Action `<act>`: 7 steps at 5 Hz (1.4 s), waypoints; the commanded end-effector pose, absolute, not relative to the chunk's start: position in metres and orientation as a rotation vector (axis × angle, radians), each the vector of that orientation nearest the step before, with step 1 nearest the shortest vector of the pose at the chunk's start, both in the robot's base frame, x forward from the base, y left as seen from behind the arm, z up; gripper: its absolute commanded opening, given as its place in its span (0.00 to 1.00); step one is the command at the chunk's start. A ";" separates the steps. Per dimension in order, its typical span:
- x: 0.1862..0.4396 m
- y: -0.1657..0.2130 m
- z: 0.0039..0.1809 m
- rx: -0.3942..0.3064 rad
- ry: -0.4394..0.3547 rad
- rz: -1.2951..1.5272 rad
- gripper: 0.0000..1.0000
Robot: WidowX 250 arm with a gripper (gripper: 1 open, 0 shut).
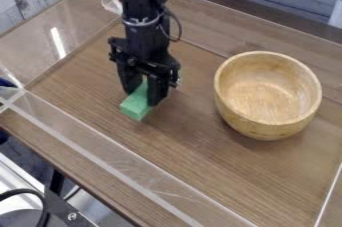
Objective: Put the green block in the brown bowl
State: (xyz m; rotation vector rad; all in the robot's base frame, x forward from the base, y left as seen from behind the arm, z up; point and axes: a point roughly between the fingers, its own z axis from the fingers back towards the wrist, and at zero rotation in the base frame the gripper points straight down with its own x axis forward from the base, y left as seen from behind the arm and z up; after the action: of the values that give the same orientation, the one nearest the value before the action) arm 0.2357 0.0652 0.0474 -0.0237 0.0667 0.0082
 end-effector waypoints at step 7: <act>0.243 0.064 0.060 -0.031 0.055 0.016 0.00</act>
State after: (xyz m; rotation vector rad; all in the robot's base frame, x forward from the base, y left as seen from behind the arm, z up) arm 0.2330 0.0617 0.0488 -0.0457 0.1052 0.0204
